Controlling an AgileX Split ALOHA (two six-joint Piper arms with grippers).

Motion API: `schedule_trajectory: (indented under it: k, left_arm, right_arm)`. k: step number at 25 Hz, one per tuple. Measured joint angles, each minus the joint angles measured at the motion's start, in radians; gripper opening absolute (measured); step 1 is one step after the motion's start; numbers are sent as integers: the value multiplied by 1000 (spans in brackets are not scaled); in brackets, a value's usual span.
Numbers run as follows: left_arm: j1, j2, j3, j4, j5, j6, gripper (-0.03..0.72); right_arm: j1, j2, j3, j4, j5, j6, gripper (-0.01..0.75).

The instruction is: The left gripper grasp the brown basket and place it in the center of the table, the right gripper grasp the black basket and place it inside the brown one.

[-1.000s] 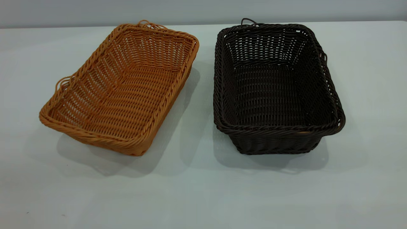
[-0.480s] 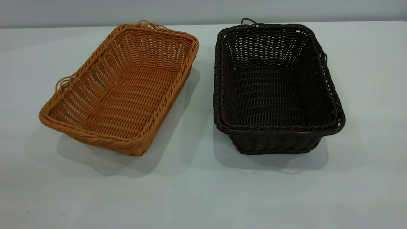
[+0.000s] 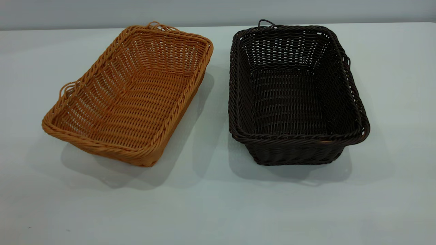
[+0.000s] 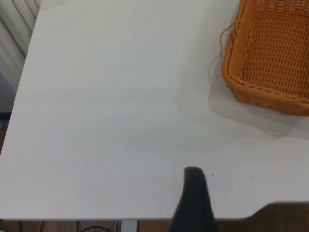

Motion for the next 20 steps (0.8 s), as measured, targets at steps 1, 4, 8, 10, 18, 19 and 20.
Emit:
schedule_trajectory:
  k: [1,4,8,10,18,19,20]
  left_arm:
    - [0,1,0,0,0,-7,537]
    - [0,60,-25,-4,-11,-45,537]
    - [0,269,-99,-4,-70,-30,537]
    - [0,395,-137,-4,-118,-7,537]
    - [0,787,-209,-21,-385,98,576]
    - [0,830,-212,-34,-422,109,578]
    - [0,872,-216,-45,-456,124,580]
  right_arm:
    - [0,2,0,0,-5,-3,536]
    - [0,55,-17,23,-29,-49,536]
    - [0,228,-48,90,-106,-143,586]
    - [0,327,-51,140,-166,-210,612]
    - [2,794,-53,516,-298,-491,626]
    - [9,857,-59,566,-308,-539,626]
    - [24,909,-67,612,-323,-585,624]
